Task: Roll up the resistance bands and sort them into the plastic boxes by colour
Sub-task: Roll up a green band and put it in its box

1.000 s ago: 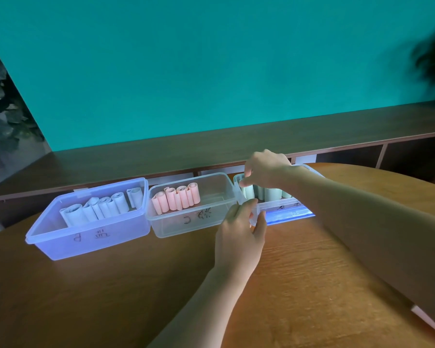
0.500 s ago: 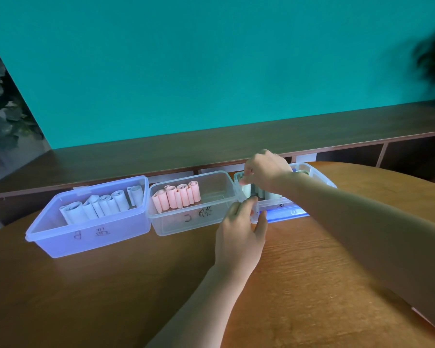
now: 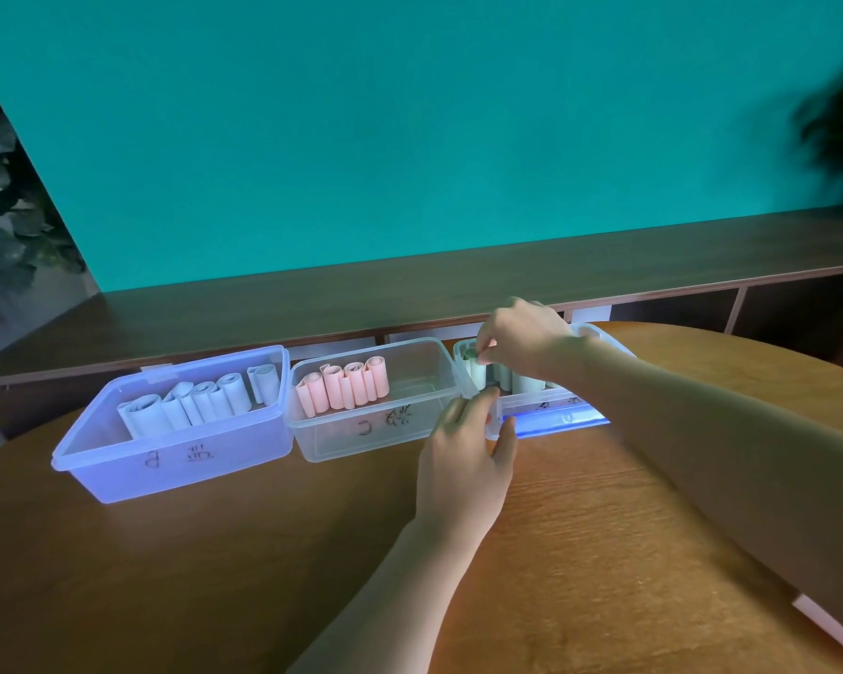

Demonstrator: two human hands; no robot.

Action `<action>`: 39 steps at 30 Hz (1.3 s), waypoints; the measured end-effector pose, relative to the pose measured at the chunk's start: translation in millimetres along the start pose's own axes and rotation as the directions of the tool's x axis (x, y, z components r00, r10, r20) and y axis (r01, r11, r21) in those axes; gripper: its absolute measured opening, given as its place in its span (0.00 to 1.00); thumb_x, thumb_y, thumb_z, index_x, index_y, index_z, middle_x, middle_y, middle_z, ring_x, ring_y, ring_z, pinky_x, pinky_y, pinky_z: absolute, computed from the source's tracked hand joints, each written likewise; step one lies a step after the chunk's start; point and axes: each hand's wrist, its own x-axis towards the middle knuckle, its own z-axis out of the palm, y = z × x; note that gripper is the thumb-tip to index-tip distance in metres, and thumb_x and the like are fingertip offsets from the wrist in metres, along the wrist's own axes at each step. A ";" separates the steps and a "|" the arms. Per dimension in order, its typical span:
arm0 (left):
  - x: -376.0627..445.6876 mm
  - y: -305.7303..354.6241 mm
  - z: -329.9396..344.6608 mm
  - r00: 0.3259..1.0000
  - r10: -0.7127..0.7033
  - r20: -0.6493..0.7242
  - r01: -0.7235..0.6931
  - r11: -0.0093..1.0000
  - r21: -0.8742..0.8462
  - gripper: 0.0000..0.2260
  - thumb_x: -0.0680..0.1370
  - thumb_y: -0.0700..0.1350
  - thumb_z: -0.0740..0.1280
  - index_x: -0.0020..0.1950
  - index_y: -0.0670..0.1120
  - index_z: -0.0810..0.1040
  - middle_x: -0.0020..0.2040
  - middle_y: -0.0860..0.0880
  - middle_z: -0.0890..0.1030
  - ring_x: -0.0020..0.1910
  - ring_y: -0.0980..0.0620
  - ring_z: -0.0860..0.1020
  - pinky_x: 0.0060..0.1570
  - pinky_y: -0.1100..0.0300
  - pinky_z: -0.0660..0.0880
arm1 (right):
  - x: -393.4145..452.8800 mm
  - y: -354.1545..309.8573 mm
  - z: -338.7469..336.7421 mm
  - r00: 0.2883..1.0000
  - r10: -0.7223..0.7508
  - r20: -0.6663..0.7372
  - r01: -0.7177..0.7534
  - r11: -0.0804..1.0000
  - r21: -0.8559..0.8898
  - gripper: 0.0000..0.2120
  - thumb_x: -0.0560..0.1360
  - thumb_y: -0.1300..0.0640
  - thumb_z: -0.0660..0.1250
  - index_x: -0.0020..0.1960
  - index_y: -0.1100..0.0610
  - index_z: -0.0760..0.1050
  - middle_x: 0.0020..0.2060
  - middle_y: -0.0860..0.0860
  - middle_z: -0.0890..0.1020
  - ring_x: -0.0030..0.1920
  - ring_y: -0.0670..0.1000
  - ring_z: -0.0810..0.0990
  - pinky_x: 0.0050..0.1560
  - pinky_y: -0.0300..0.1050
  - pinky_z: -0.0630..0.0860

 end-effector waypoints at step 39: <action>-60.0 76.0 -8.0 0.999 0.013 0.034 -0.009 0.993 -0.115 0.18 0.76 0.47 0.74 0.65 0.50 0.79 0.52 0.52 0.83 0.47 0.54 0.82 0.47 0.56 0.81 | -213.6 33.1 -49.6 0.953 0.293 -0.082 -0.241 0.891 0.385 0.10 0.73 0.40 0.69 0.49 0.42 0.85 0.46 0.38 0.85 0.47 0.44 0.81 0.56 0.50 0.79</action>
